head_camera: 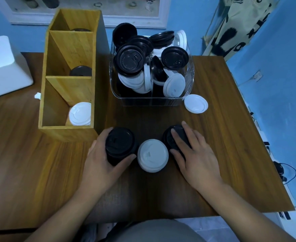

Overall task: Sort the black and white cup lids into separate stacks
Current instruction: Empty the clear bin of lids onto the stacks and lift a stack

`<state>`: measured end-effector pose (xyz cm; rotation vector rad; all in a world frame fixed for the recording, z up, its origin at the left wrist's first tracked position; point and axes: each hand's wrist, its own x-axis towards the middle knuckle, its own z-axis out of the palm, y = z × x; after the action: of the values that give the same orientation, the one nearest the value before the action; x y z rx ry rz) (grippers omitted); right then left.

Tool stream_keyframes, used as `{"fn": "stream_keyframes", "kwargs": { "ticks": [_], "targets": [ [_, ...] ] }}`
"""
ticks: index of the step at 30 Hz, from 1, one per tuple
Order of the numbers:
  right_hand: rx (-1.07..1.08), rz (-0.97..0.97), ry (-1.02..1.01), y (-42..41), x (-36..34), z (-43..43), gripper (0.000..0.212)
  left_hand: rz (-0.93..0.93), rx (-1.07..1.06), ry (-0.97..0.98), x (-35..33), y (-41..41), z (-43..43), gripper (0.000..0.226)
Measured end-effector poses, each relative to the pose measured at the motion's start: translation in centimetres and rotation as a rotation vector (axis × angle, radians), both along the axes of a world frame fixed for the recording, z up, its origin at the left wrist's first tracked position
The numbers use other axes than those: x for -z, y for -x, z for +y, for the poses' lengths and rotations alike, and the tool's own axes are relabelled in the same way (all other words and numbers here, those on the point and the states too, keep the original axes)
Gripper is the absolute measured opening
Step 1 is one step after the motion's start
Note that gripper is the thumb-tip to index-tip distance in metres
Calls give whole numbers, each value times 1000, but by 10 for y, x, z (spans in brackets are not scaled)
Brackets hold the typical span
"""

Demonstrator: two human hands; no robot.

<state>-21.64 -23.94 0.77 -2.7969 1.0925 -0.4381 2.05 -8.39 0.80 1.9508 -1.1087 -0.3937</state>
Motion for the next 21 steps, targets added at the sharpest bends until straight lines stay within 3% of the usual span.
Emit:
{"fn": "stream_keyframes", "kwargs": {
  "ticks": [4,7,12,14,17,21],
  "targets": [
    [83,-9,-30,4,-5,5,59,-1,7,-5,-3,0,1,88],
    [-27,-104,-48,4,-17,14,58,-17,22,0,-5,0,0,86],
    [-208,-35,-68,-8,-22,12,68,10,-5,19,-4,2,5,116],
    [-211,44,-30,-9,-18,11,79,-81,52,73,-7,5,8,120],
    [-165,84,3,-6,-12,9,84,-328,176,74,-5,13,9,108],
    [-85,17,5,4,-10,-9,79,-366,134,38,2,22,-12,92]
  ]
}}
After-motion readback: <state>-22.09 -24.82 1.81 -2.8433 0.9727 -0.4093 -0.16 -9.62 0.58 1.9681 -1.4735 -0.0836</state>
